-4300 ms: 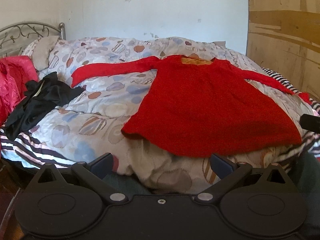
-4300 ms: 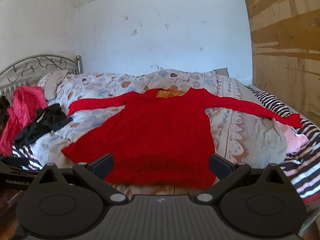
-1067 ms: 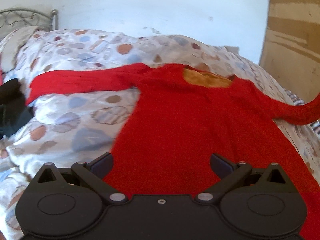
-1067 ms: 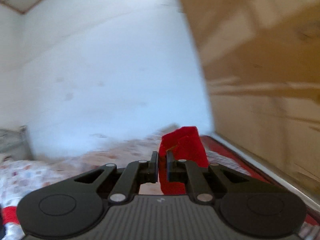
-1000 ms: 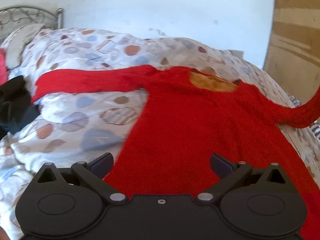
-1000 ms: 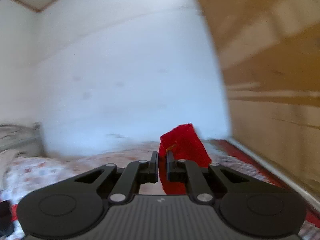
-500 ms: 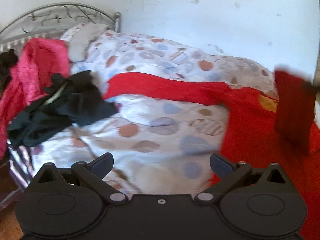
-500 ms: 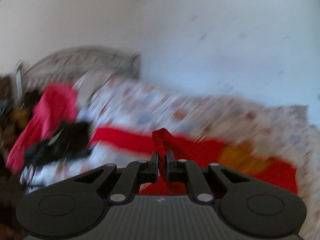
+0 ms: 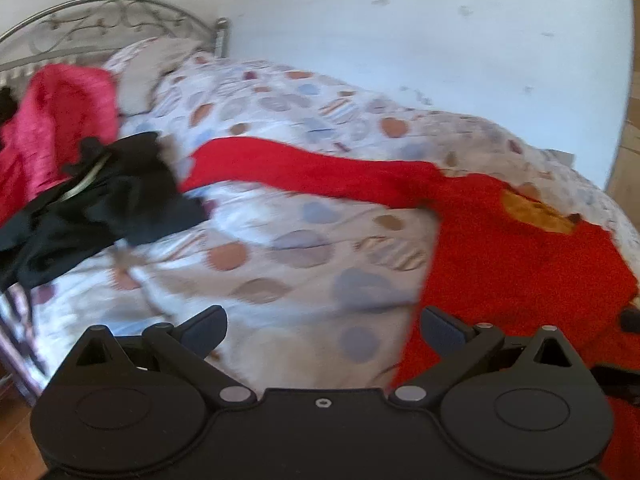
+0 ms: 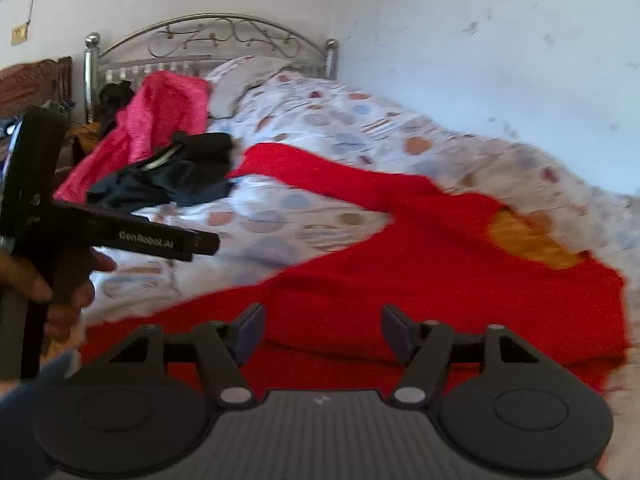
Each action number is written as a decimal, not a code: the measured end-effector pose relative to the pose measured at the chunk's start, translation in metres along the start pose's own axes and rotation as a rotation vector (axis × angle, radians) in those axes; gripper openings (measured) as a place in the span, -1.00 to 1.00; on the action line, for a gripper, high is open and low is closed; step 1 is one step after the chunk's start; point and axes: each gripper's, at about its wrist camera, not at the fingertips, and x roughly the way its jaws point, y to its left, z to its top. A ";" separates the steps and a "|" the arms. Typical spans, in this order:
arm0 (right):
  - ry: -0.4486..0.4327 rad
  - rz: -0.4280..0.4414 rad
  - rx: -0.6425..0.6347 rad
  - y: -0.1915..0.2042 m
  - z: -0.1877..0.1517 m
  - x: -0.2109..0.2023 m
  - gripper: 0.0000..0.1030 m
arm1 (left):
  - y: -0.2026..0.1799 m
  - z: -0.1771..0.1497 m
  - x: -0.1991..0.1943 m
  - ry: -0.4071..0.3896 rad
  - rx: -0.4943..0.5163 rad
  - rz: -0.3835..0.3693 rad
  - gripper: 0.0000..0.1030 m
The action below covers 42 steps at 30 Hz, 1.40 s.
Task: Fold small clothes
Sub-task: 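Lift the sleeve with the right tool and lay it across the sweater body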
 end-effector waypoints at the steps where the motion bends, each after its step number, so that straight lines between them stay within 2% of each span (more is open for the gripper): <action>1: 0.001 -0.056 0.003 -0.013 -0.003 -0.008 0.69 | -0.007 0.001 0.005 0.000 0.011 -0.014 0.99; 6: 0.053 -0.324 0.127 -0.087 -0.023 -0.019 0.73 | -0.050 0.005 0.040 0.043 0.059 -0.082 0.99; 8: 0.079 -0.401 0.174 -0.118 -0.034 -0.017 0.68 | -0.063 0.003 0.052 0.060 0.068 -0.093 0.99; 9: 0.097 -0.449 0.193 -0.133 -0.040 -0.015 0.54 | -0.068 0.002 0.056 0.064 0.074 -0.091 0.99; 10: 0.106 -0.486 0.213 -0.145 -0.045 -0.012 0.29 | -0.073 -0.001 0.060 0.068 0.082 -0.085 0.99; 11: 0.114 -0.508 0.238 -0.158 -0.050 -0.009 0.16 | -0.077 -0.003 0.063 0.071 0.090 -0.080 0.99; 12: 0.122 -0.516 0.258 -0.169 -0.054 -0.003 0.01 | -0.079 -0.006 0.066 0.072 0.096 -0.077 0.99; 16: 0.133 -0.549 0.255 -0.201 -0.061 0.026 -0.25 | -0.084 -0.025 0.077 0.088 0.122 -0.086 0.99; 20: 0.120 -0.514 0.225 -0.213 -0.064 0.050 -0.33 | -0.075 -0.035 0.079 0.059 0.074 -0.109 0.99; 23: 0.125 -0.514 0.126 -0.206 -0.057 0.065 -0.37 | -0.069 -0.035 0.082 0.072 0.037 -0.128 0.99; 24: 0.121 -0.508 0.091 -0.203 -0.056 0.066 -0.53 | -0.068 -0.035 0.082 0.074 0.035 -0.129 0.99; 25: 0.124 -0.504 0.060 -0.201 -0.056 0.069 -0.77 | -0.069 -0.035 0.083 0.073 0.036 -0.128 0.99; 27: 0.127 -0.517 0.052 -0.198 -0.055 0.069 -0.87 | -0.069 -0.036 0.083 0.070 0.039 -0.125 0.99; 31: 0.165 -0.545 0.129 -0.202 -0.066 0.056 -0.94 | -0.069 -0.037 0.084 0.066 0.036 -0.126 0.99; 34: 0.172 -0.576 0.303 -0.225 -0.081 0.044 -1.00 | -0.067 -0.037 0.085 0.068 0.032 -0.130 0.99; 36: 0.136 -0.508 0.416 -0.240 -0.091 0.034 -1.00 | -0.067 -0.038 0.085 0.068 0.029 -0.132 0.99; 39: 0.087 -0.481 0.390 -0.236 -0.086 0.024 -1.00 | -0.067 -0.038 0.085 0.067 0.032 -0.129 0.99; 41: 0.087 -0.489 0.337 -0.228 -0.078 0.025 -0.89 | -0.067 -0.038 0.086 0.066 0.035 -0.125 0.99; 42: 0.100 -0.483 0.308 -0.225 -0.076 0.028 -0.70 | -0.068 -0.038 0.085 0.065 0.036 -0.123 0.99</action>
